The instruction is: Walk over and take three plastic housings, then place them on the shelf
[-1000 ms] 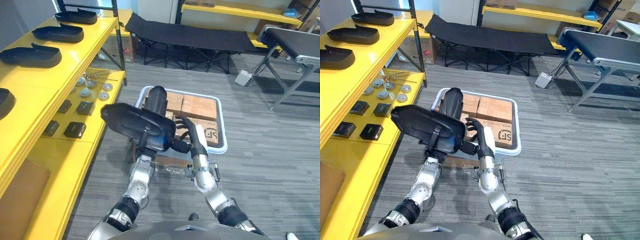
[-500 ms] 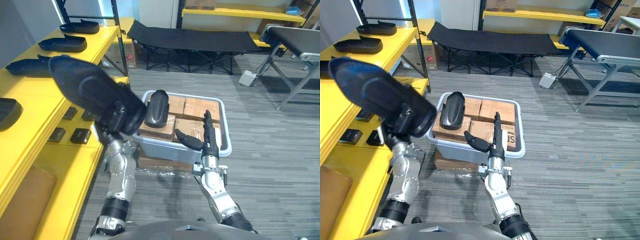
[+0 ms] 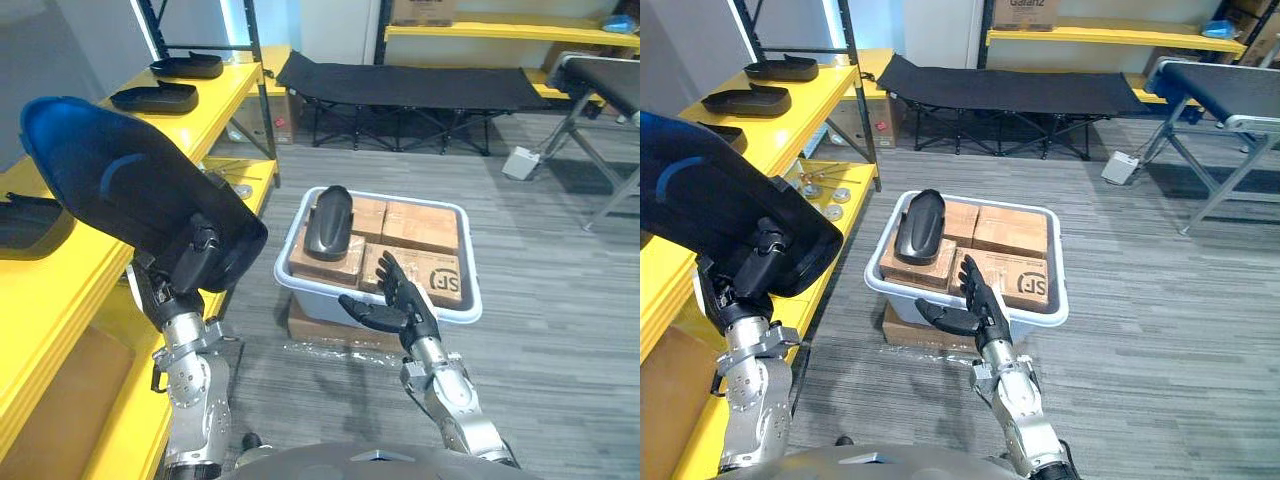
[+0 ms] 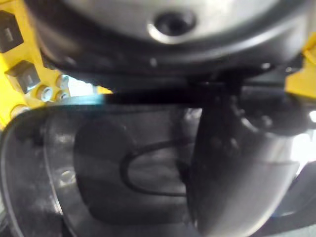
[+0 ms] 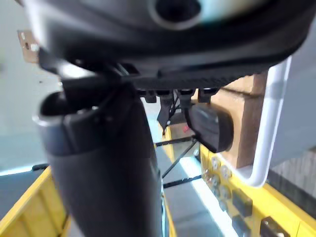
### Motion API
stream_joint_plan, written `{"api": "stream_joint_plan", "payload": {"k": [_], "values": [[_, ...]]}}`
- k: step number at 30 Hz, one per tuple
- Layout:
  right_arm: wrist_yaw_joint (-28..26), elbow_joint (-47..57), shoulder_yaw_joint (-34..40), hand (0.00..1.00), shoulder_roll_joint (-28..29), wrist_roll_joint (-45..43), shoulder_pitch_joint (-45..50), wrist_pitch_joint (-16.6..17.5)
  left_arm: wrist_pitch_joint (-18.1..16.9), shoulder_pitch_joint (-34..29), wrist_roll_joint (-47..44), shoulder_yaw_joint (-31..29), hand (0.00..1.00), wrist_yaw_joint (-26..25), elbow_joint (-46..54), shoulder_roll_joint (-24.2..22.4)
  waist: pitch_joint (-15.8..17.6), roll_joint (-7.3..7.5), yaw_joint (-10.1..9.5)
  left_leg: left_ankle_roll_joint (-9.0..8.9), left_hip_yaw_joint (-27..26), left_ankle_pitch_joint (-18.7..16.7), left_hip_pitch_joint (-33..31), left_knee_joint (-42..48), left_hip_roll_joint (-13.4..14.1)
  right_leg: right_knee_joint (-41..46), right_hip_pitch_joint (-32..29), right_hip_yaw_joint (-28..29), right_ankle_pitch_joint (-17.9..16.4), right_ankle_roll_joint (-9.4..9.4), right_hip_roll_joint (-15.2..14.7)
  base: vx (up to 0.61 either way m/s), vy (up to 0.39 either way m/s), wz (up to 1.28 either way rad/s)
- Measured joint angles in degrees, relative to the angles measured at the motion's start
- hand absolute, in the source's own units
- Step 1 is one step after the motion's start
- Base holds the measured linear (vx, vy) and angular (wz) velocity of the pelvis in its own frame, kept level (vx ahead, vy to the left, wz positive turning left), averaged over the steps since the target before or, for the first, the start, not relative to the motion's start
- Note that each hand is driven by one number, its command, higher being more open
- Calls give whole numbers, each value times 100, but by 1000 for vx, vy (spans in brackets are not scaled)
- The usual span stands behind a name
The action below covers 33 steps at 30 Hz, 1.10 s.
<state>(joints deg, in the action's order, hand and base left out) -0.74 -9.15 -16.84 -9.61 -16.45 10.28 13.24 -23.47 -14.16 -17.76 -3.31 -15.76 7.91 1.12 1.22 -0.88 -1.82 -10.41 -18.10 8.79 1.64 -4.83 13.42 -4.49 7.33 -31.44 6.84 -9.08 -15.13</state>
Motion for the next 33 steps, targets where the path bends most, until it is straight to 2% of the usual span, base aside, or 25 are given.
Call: {"api": "stream_joint_plan", "payload": {"k": [5, 8, 11, 15, 19, 20, 22, 24, 25, 28, 30, 32, 33], "values": [[-303, 52, -410, 100, 1, -216, -285, 54, 93, -165, -78, -368, 0, 378, 225, 28, -20, -30, -300, 48, 675, 36, -248, 1, -129, 2, 276, -668, -80, -72, -22, 23, -13, 66], [-645, 2, -651, 100, -2, -309, -375, -45, 112, -484, -467, -793, 0, 546, 459, 65, -21, -27, -569, 55, 1083, 40, -297, 1, -272, 24, 571, -1102, -196, -186, -67, 40, -24, 74], [-615, -80, -850, 100, 3, -258, -551, -46, 112, -846, -744, -1262, 0, 653, 749, 43, -23, -6, -882, 57, 1413, 52, -385, 1, -330, 178, 722, -1435, -366, -227, -80, 22, -26, 54], [-368, -85, -867, 100, 1, -174, -861, -48, 112, -1228, -742, -1521, 0, 904, 866, -42, -13, -6, -1056, 72, 1517, 101, -405, 3, -346, 259, 775, -1552, -442, -189, -80, 5, -17, 20], [-319, -84, -828, 100, -51, -180, -983, -90, 142, -1391, -730, -1443, 0, 1290, 888, -68, 63, 5, -1049, 74, 1513, 79, -407, 128, -321, 349, 794, -1541, -496, -193, -94, -11, -2, 0], [-346, -83, -829, 100, -113, -184, -980, -180, 185, -1389, -704, -1405, 0, 1476, 928, -67, 186, -46, -1004, 95, 1527, 28, -445, 280, -290, 365, 850, -1544, -557, -211, -70, -68, -16, 12], [-421, -75, -789, 100, -219, -184, -919, -226, 254, -1394, -694, -1283, 0, 1605, 1002, -59, 228, -71, -889, 140, 1571, 20, -581, 427, -280, 465, 877, -1668, -651, -212, -63, -76, -10, 34], [-460, -69, -474, 100, -255, -183, -749, -233, 254, -1307, -647, -1140, 0, 1844, 1053, 8, 312, -104, -739, 379, 1440, 136, -865, 582, -298, 586, 883, -1973, -725, -212, -65, -80, 27, 63], [-466, -67, -377, 100, -258, -181, -718, -233, 255, -1269, -648, -1099, 0, 1887, 1053, 37, 344, -89, -726, 424, 1352, 170, -921, 610, -298, 615, 881, -2022, -730, -210, -66, -89, 60, 49], [-504, -68, -133, 100, -395, 124, -696, -219, 255, -1249, -650, -1040, 0, 1970, 1053, 113, 615, -238, -737, 476, 1271, 187, -931, 643, -307, 767, 877, -2023, -793, -250, -139, -90, 76, 12], [-607, -68, -88, 100, -412, 196, -691, -207, 255, -1255, -646, -1040, 0, 1963, 1053, 124, 642, -220, -742, 529, 1076, 184, -928, 652, -325, 903, 870, -2041, -842, -272, -250, -49, 61, 12], [-749, -36, -40, 100, -387, 121, -687, -118, 265, -1234, -648, -1021, 0, 2014, 1053, 190, 646, -173, -736, 543, 1109, 184, -942, 656, -414, 1063, 866, -2017, -955, -275, -354, -17, 35, 25], [-841, 49, -5, 100, -386, 36, -672, -78, 336, -1161, -650, -983, 0, 2120, 1052, 296, 651, -157, -701, 582, 1252, 215, -1002, 672, -505, 1281, 750, -1676, -1209, -252, -372, -66, 20, 69]]}}
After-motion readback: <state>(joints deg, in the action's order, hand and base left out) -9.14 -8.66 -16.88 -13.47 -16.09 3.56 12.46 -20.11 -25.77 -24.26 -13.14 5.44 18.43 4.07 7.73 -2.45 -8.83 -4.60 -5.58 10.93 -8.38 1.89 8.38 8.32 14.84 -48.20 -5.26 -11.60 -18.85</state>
